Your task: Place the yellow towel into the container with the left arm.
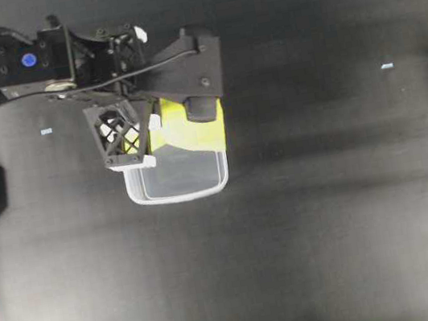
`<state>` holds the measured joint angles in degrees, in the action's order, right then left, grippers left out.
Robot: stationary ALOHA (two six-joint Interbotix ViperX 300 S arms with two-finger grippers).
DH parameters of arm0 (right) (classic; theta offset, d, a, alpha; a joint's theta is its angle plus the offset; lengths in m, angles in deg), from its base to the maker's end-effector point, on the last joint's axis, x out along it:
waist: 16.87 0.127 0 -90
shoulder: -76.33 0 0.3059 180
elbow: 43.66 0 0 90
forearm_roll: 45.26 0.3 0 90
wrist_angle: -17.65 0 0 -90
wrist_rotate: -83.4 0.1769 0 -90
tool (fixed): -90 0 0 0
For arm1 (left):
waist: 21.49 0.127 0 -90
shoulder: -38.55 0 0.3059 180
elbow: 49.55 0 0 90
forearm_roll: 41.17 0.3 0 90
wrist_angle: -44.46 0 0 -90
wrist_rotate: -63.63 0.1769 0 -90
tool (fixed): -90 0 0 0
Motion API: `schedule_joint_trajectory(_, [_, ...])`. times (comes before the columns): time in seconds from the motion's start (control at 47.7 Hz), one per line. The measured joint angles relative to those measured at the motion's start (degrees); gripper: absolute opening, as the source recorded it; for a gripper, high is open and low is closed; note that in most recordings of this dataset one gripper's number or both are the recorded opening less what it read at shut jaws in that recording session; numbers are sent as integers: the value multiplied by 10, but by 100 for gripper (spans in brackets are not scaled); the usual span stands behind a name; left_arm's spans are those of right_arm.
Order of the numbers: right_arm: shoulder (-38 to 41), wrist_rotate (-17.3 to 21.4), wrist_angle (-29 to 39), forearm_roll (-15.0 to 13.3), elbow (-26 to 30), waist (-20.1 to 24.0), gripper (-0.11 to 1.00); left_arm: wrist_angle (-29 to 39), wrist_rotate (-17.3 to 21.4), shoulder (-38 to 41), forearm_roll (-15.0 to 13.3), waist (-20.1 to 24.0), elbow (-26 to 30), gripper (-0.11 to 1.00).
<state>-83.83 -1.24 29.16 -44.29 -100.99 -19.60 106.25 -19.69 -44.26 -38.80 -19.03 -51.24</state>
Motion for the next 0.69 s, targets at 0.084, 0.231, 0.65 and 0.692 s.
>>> schedule_joint_trajectory(0.084, [1,0,-2,0,0,0,75,-14,0,-1,0,0,-6,7])
schedule_joint_trajectory(0.231, [0,0,-4,0,-2,0,75,-27,0,0,0,1,-8,7])
schedule_joint_trajectory(0.65, [0,1,-11,0,-4,0,74,-44,7,2,1,4,-31,7])
schedule_joint_trajectory(0.692, [1,2,-11,0,-4,0,74,-47,7,2,0,6,-32,8])
